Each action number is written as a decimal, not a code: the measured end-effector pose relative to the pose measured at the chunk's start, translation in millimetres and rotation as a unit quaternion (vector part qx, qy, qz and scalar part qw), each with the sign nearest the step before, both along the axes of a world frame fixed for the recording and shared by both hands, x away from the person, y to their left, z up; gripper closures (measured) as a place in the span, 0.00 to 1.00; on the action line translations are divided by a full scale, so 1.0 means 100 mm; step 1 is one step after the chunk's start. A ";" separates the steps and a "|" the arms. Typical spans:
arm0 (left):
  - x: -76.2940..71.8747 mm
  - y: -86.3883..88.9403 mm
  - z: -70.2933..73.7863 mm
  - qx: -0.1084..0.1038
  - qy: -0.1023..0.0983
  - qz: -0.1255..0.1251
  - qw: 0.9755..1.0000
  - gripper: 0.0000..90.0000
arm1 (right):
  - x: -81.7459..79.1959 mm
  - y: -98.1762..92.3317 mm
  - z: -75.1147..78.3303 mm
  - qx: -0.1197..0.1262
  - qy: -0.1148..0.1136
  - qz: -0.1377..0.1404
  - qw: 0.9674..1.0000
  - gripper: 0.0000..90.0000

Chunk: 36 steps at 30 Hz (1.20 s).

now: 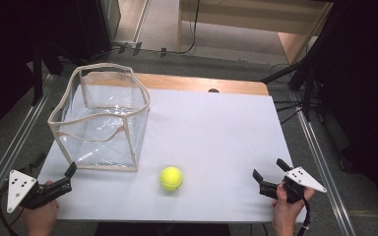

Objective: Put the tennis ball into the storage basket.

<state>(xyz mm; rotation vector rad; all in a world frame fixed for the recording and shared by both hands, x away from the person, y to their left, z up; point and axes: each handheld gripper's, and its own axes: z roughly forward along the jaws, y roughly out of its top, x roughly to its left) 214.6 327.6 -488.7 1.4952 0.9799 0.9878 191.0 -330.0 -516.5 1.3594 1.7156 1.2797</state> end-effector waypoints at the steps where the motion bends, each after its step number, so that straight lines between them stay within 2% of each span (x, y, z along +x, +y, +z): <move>1: 0.00 0.00 0.00 0.000 0.000 0.000 1.000 0.08 | 0.00 0.00 0.00 -0.004 -0.001 0.000 1.000 0.00; 4: 0.00 0.00 0.00 0.000 0.000 -0.001 1.000 0.08 | 0.01 0.04 0.02 -0.015 0.003 -0.013 1.000 0.00; 5: 0.00 0.00 0.00 0.002 0.002 0.001 1.000 0.08 | 0.02 0.05 0.04 -0.014 0.004 -0.009 1.000 0.00; 6: 0.00 0.00 0.00 0.004 0.003 0.000 1.000 0.08 | 0.03 0.09 0.08 -0.026 0.001 -0.003 1.000 0.00; 9: 0.01 -0.01 0.00 0.006 0.002 0.001 1.000 0.08 | 0.04 0.17 0.12 -0.040 0.006 0.007 0.999 0.00; 17: 0.00 -0.01 0.00 0.005 0.002 0.001 1.000 0.08 | 0.08 0.35 0.25 -0.052 0.015 0.048 0.997 0.00; 22: 0.00 -0.02 0.00 0.007 0.001 0.003 1.000 0.08 | 0.14 0.51 0.33 -0.059 0.032 0.076 0.995 0.00; 29: 0.01 -0.03 0.00 0.012 0.004 0.002 1.000 0.08 | 0.20 0.65 0.42 -0.062 0.038 0.101 0.992 0.00; 30: 0.01 -0.03 0.00 0.013 0.005 0.003 1.000 0.08 | 0.23 0.70 0.44 -0.060 0.037 0.114 0.991 0.00; 31: 0.01 -0.03 0.00 0.014 0.005 0.002 1.000 0.08 | 0.23 0.70 0.44 -0.060 0.037 0.114 0.991 0.00; 36: 0.00 -0.03 0.00 0.013 0.001 0.003 1.000 0.08 | 0.31 0.87 0.49 -0.072 0.046 0.145 0.986 0.00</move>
